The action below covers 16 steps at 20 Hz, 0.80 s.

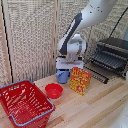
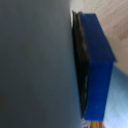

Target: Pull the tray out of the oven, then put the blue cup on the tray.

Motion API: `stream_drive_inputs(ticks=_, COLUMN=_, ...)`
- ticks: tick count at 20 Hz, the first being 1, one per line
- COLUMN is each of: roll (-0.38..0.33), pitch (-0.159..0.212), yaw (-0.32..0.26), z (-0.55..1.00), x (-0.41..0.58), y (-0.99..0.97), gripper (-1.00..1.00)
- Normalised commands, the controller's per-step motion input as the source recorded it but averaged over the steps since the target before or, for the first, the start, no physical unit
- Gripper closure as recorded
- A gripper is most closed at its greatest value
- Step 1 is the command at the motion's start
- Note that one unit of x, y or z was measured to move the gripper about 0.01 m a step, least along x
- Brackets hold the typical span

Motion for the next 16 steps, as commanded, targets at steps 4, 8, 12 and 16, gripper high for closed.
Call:
stream_drive_inputs(ticks=4, roll=0.055, pitch=0.029, yaw=-0.196, z=0.48, x=0.262, y=-0.25, gripper=1.00)
stream_drive_inputs(ticks=8, roll=0.069, pitch=0.060, yaw=-0.167, z=0.78, x=0.312, y=-0.31, gripper=1.00)
stream_drive_inputs(ticks=12, roll=0.062, pitch=0.089, yaw=-0.122, z=0.86, x=0.334, y=-0.37, gripper=1.00)
stream_drive_inputs(ticks=16, roll=0.054, pitch=0.093, yaw=-0.125, z=0.88, x=0.329, y=-0.40, gripper=1.00)
